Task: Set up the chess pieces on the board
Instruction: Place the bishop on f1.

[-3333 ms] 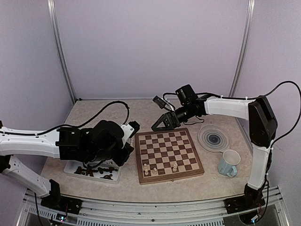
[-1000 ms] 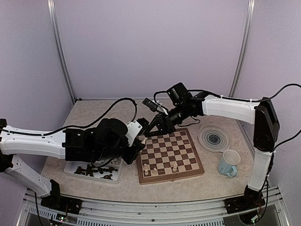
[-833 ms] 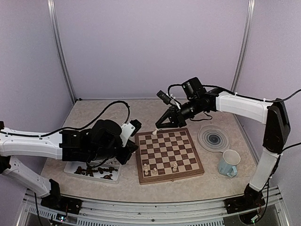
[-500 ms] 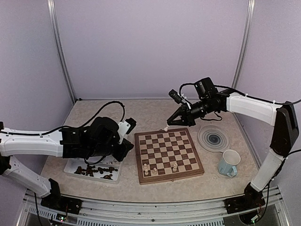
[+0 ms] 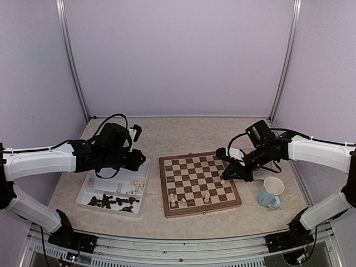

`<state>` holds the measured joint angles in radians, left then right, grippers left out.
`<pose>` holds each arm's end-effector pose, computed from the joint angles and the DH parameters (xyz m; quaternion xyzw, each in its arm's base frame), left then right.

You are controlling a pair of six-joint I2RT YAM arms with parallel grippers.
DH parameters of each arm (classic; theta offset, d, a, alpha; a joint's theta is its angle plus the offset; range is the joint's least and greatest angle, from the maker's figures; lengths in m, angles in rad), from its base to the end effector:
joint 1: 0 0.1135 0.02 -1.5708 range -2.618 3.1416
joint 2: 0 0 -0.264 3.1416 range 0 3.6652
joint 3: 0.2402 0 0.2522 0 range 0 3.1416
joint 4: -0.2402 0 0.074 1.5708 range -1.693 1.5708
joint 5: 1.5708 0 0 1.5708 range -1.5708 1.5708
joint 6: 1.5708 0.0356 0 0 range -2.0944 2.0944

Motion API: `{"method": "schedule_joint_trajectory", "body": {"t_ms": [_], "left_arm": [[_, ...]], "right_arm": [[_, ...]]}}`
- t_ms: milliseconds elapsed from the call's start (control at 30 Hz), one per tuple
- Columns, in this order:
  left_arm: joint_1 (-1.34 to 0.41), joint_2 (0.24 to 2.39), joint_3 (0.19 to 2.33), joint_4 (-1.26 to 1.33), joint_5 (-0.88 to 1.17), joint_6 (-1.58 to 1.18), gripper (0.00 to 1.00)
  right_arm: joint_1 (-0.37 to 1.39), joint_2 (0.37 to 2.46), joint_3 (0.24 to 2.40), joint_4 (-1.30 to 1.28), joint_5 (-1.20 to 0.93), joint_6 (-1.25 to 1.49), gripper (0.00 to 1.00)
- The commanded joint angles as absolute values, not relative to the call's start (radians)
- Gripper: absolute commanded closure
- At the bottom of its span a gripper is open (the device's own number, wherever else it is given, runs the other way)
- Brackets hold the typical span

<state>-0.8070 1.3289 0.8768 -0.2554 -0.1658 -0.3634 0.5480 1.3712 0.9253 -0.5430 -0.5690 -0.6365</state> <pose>0.2022 -0.2027 0.2459 0.1653 0.8906 -0.1676 0.3891 0.2219 0.1579 0.2339 -0.5801 0.7179 0.2564 0.2870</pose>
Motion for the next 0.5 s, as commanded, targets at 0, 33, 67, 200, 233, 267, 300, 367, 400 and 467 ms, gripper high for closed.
{"method": "schedule_joint_trajectory", "body": {"t_ms": [0,33,67,200,233,267,300,367,400,467], "left_arm": [[-0.782,1.358,0.921,-0.241,-0.115,-0.406,0.95],[-0.772,1.365,0.924,-0.241,-0.103,-0.413,0.95],[-0.763,1.371,0.927,-0.243,-0.087,-0.421,0.95],[-0.741,1.382,0.937,-0.253,-0.077,-0.439,0.94],[-0.739,1.382,0.937,-0.253,-0.077,-0.441,0.94],[-0.737,1.382,0.936,-0.253,-0.075,-0.442,0.94],[-0.736,1.381,0.936,-0.255,-0.075,-0.443,0.94],[-0.736,1.379,0.935,-0.256,-0.076,-0.446,0.94],[-0.735,1.379,0.933,-0.257,-0.076,-0.448,0.94],[-0.735,1.378,0.929,-0.255,-0.074,-0.452,0.93]], "right_arm": [[0.577,1.348,0.869,-0.559,-0.545,-0.734,1.00],[0.592,1.350,0.858,-0.556,-0.538,-0.744,1.00],[0.607,1.352,0.848,-0.551,-0.532,-0.752,1.00],[0.666,1.361,0.807,-0.523,-0.500,-0.768,1.00],[0.680,1.364,0.800,-0.516,-0.492,-0.766,1.00],[0.694,1.366,0.795,-0.511,-0.484,-0.766,1.00],[0.705,1.368,0.789,-0.508,-0.476,-0.765,1.00],[0.723,1.370,0.780,-0.503,-0.461,-0.767,1.00],[0.727,1.371,0.776,-0.497,-0.454,-0.767,1.00],[0.731,1.375,0.769,-0.483,-0.439,-0.763,1.00]]}}
